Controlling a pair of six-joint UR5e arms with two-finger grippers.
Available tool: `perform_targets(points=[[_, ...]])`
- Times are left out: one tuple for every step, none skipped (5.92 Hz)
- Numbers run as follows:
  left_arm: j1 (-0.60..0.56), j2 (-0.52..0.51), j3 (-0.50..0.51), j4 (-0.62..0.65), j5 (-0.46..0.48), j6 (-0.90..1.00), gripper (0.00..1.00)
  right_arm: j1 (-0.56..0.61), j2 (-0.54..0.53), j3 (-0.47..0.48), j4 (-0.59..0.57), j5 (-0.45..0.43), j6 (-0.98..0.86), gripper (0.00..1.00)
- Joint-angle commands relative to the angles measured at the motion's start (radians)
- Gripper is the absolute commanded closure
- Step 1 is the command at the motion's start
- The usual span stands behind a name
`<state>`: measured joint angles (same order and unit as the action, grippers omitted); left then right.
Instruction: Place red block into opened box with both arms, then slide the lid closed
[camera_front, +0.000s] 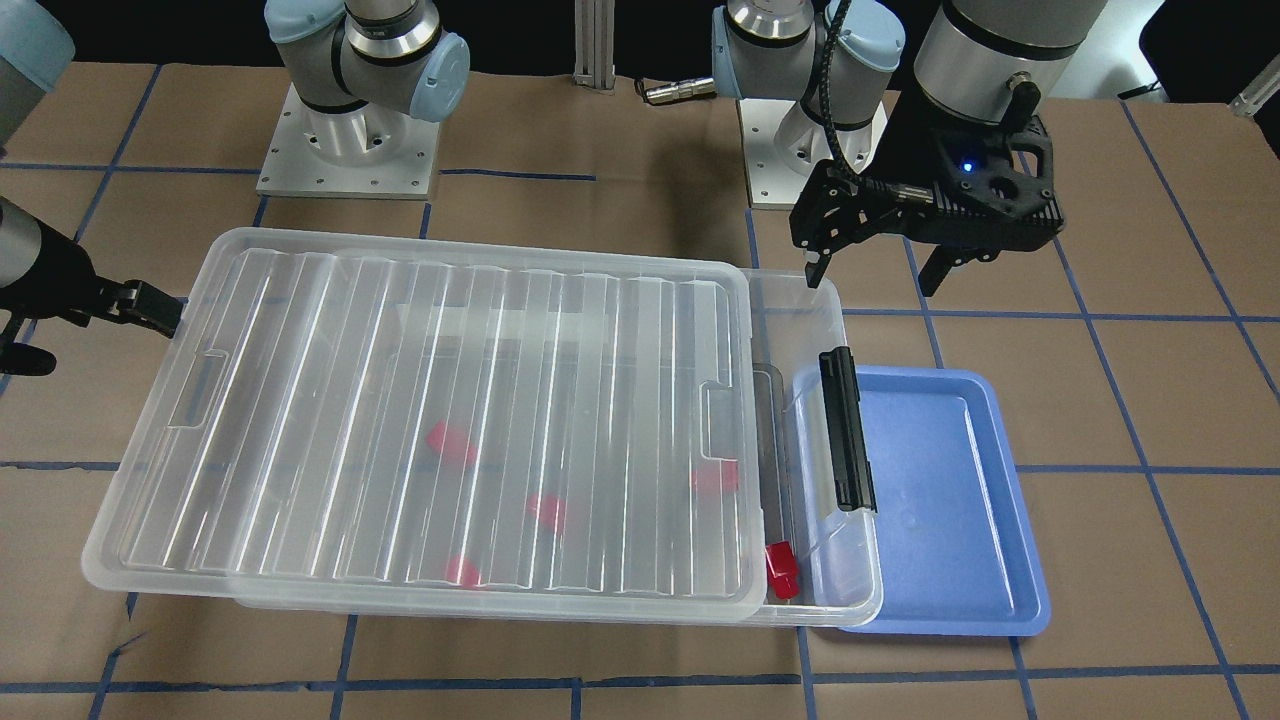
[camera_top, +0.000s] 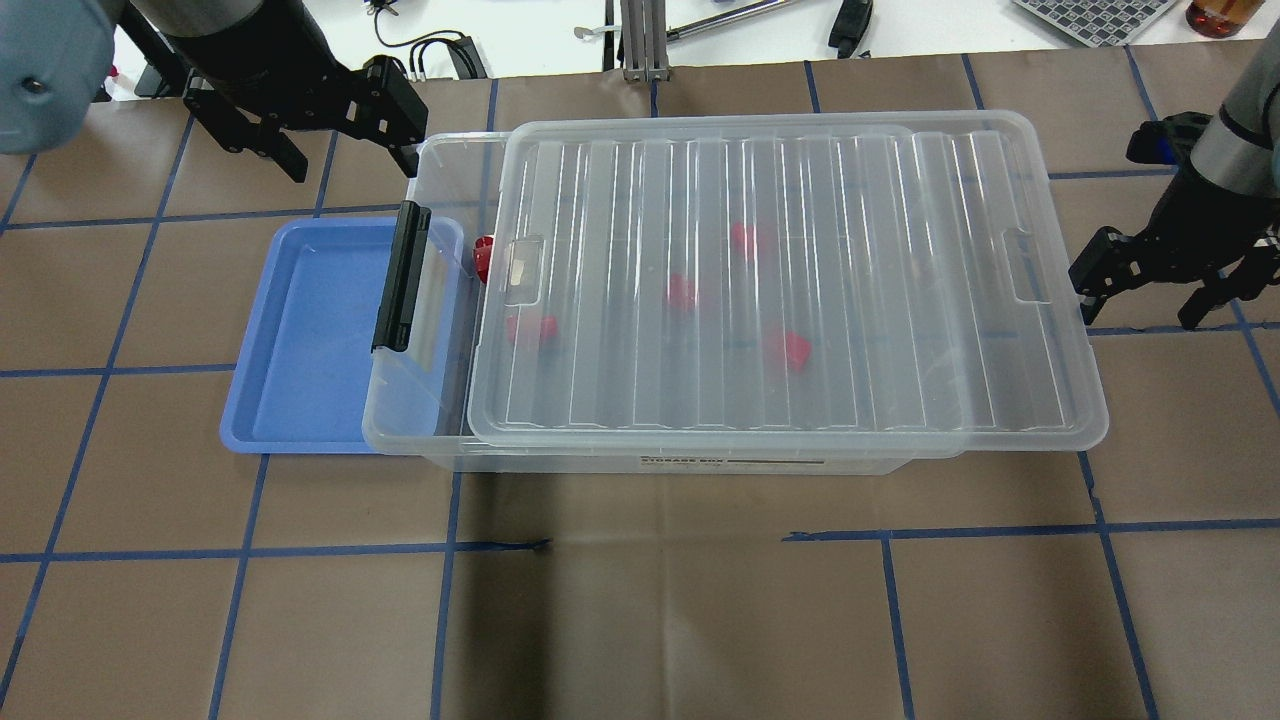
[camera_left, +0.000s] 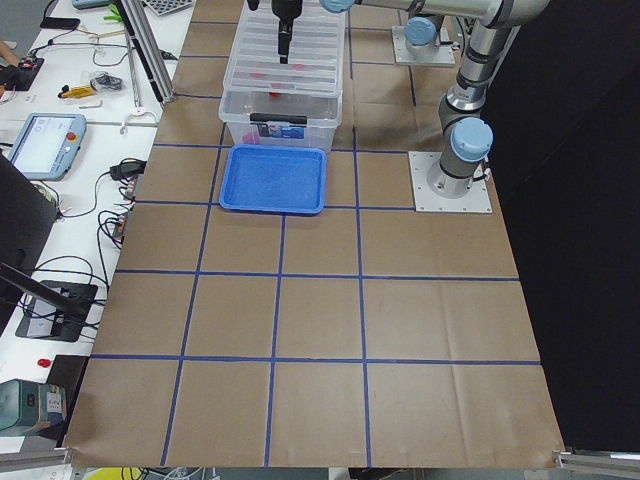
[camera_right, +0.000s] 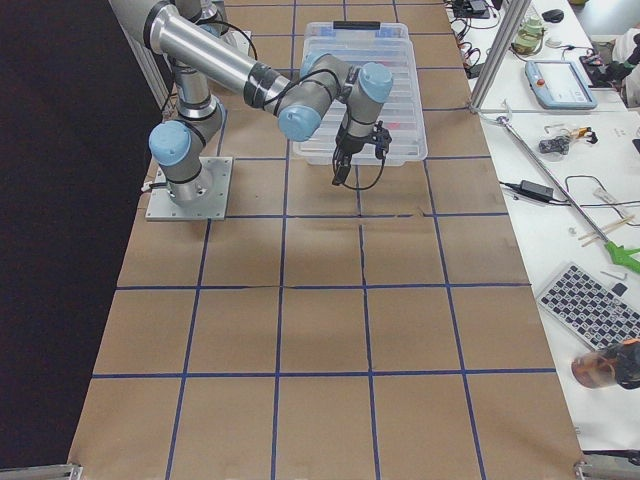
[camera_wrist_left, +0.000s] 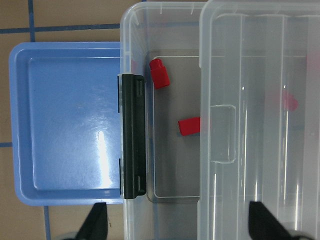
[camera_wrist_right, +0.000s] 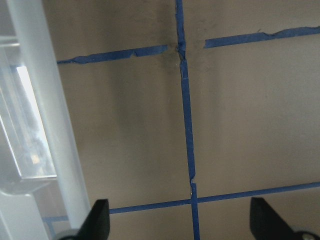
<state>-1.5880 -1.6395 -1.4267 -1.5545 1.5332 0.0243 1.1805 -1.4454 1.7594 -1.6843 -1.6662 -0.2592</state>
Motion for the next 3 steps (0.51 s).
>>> perform_targets(points=[[0.0,0.001,-0.001,0.001,-0.001,0.003,0.02,0.019,0.0,0.0,-0.002,0.002,0.011,0.0],[0.0,0.001,-0.001,0.001,-0.001,0.003,0.02,0.022,-0.001,0.0,0.0,0.031,0.034,0.0],[0.0,0.001,-0.001,0.001,0.001,0.003,0.02,0.025,-0.001,0.0,0.0,0.036,0.038,0.0]])
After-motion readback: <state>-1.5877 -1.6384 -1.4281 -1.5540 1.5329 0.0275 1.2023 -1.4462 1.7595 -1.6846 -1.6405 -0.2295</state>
